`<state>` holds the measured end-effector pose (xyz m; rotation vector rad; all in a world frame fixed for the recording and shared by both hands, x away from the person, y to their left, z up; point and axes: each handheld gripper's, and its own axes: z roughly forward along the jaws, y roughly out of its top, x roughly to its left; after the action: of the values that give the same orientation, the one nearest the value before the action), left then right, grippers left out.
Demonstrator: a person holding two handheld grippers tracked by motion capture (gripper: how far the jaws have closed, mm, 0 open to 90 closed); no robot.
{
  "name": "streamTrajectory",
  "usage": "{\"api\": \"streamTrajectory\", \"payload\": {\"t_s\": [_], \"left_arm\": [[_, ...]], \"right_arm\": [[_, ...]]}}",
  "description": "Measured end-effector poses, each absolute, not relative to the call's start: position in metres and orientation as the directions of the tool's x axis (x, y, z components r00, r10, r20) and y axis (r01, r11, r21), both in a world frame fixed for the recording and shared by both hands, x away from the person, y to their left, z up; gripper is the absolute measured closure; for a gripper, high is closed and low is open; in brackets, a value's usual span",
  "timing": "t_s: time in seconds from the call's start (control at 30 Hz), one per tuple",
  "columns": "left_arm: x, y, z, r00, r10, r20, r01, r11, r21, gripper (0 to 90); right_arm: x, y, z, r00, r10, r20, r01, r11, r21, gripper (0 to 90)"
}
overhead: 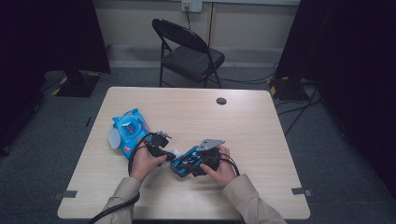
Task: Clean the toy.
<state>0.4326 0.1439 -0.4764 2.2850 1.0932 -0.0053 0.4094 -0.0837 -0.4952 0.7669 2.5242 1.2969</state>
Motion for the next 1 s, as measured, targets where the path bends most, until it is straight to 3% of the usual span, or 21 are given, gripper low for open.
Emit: {"api": "streamTrajectory", "payload": {"t_s": [0.43,1.0], "left_arm": [[0.444,0.148,-0.463,0.635,0.733,-0.244,0.708,-0.427,0.563,83.9],[0.479,0.101,-0.478,0.626,0.737,-0.255,0.709,-0.402,0.579,83.5]], "right_arm": [[0.409,-0.084,-0.495,-0.845,0.532,0.055,0.354,0.479,0.803,9.9],[0.410,-0.084,-0.495,-0.845,0.532,0.059,0.356,0.476,0.804,9.9]]}}
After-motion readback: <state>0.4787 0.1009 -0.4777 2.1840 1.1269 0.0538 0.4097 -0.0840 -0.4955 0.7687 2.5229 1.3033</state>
